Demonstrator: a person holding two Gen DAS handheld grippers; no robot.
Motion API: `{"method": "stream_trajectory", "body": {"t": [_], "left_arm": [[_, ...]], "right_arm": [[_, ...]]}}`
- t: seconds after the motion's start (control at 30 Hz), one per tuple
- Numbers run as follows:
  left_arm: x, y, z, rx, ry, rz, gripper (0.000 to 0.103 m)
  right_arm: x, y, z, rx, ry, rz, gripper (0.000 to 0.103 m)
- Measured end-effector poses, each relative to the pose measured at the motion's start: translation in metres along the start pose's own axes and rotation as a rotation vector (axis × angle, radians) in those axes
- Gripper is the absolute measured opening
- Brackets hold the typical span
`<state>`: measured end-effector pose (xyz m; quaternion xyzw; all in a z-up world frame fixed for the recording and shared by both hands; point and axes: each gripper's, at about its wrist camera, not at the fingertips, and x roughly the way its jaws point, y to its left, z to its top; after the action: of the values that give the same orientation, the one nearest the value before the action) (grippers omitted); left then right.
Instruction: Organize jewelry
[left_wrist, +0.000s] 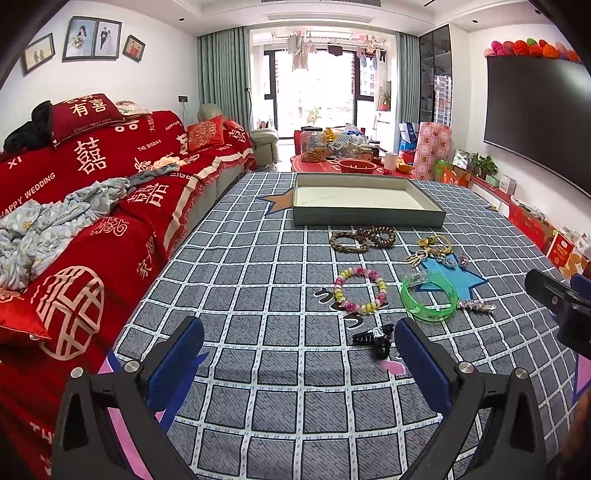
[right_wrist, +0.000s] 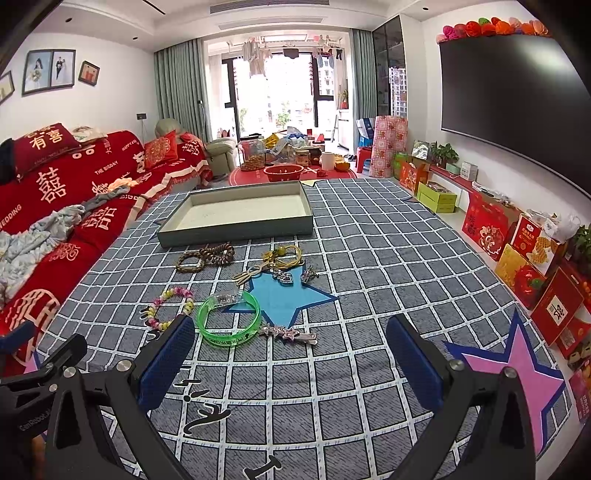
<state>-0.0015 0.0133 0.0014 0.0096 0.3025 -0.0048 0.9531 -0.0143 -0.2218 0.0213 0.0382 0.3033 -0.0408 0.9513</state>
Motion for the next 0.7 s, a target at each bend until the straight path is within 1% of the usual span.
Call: {"method": "stream_trajectory", "body": {"t": [0.7], "left_arm": [[-0.0025, 0.0001, 0.0009, -0.007, 0.003, -0.003, 0.103]], "right_arm": [[-0.0027, 0.0024, 0.0018, 0.009, -0.015, 0.012, 0.103]]}}
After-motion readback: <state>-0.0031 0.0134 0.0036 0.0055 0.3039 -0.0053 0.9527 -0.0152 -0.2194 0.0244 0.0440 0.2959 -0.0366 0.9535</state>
